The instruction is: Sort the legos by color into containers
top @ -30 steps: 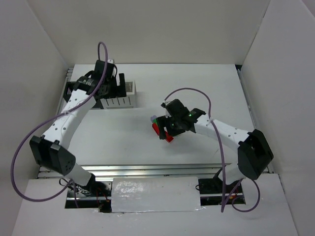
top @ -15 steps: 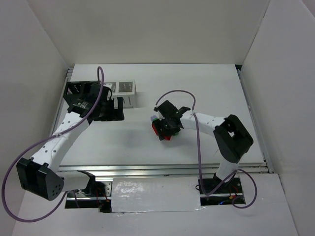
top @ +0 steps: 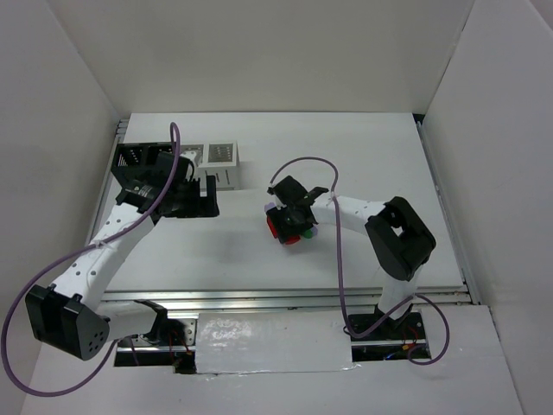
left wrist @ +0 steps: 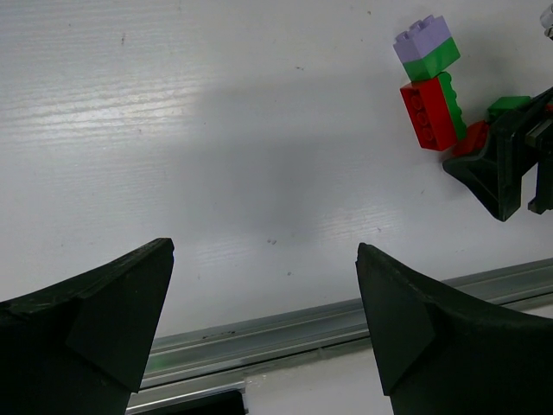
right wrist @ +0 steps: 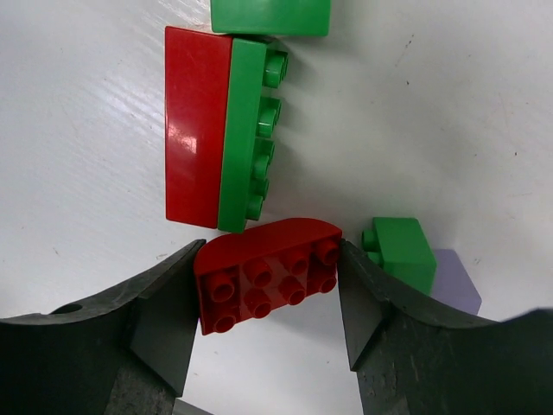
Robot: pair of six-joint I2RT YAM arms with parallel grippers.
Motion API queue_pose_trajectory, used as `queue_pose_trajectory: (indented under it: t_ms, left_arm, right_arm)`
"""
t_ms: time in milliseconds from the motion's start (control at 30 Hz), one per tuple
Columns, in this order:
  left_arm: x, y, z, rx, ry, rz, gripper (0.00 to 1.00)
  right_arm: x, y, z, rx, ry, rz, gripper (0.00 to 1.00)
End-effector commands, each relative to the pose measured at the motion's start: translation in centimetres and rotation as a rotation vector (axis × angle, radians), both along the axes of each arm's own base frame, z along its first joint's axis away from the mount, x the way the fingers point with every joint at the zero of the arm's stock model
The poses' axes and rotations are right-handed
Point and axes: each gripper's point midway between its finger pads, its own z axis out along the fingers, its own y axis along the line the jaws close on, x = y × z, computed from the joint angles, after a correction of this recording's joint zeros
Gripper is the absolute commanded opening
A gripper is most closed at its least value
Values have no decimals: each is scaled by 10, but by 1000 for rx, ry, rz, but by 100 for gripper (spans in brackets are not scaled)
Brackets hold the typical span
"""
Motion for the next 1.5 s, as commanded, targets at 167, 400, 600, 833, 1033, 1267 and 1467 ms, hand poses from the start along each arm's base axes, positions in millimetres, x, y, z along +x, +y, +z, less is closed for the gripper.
queue_pose_trajectory:
  t_ms: [167, 400, 600, 833, 1033, 1267, 1467]
  left_arm:
    - [1, -5, 11, -22, -52, -40, 100]
    - [2, -14, 16, -73, -75, -57, 100]
    - [0, -52, 37, -240, -186, -256, 100]
    - [-12, -90, 85, -355, -521, -511, 99]
    - [-28, -116, 140, -323, -906, -642, 99]
    - [-28, -133, 168, -304, -949, -720, 100]
    - [-22, -149, 166, -325, -893, -767, 99]
  right_arm:
    - [7, 11, 29, 70, -74, -17, 1]
    - [5, 21, 92, 196, -127, -55, 0]
    - [4, 31, 146, 325, -99, -151, 0]
    - [2, 47, 235, 624, 6, -333, 0]
    - [-26, 69, 292, 857, 170, -259, 0]
    - [-61, 78, 337, 1007, 259, -155, 0]
    - [-73, 79, 348, 1041, 280, -117, 0]
